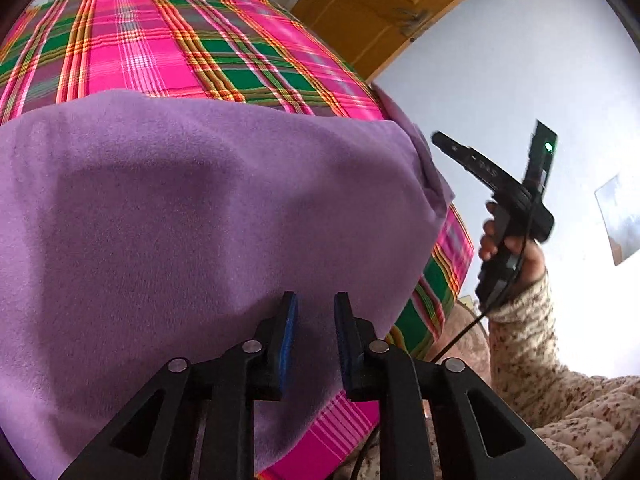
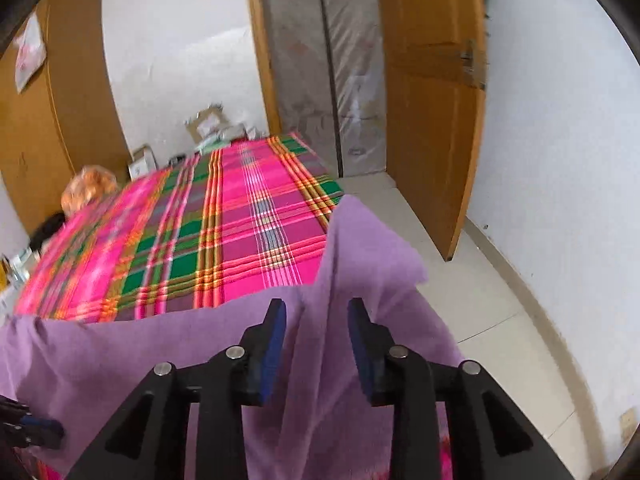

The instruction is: Fold clothes

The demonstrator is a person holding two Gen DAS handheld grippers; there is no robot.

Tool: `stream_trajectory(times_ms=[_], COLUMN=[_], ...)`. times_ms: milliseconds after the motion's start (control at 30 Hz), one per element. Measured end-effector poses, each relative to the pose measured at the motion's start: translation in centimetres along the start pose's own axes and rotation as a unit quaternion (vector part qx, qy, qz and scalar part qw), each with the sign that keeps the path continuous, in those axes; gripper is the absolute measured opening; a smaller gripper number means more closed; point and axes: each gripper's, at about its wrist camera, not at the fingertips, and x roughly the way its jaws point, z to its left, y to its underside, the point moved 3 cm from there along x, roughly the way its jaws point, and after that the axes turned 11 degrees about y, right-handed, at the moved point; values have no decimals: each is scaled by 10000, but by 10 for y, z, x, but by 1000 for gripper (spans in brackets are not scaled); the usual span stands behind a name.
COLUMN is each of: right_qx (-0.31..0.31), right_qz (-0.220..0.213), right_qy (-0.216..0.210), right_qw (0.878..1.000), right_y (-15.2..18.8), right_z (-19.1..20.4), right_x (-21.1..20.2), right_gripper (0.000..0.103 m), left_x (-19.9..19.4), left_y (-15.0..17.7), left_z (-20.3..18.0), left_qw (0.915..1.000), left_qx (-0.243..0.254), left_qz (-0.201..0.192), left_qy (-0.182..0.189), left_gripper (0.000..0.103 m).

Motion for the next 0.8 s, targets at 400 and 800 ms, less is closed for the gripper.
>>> stream_trajectory(times_ms=[400, 800], right_qx=[-61, 890], right_qz=[778, 175], right_qy=[254, 147], right_qw=[9966, 9958], right_y=[-24, -19], right_z=[4, -51], right_x=[70, 26], right_gripper=[9, 3], left_x=[2, 7], left_y=[-4, -5], left_z=[5, 5], left_qw=[9994, 9991], left_qx=[-309, -354], left_qz=[-141, -231], left_qy=[105, 10], left_gripper=[20, 20])
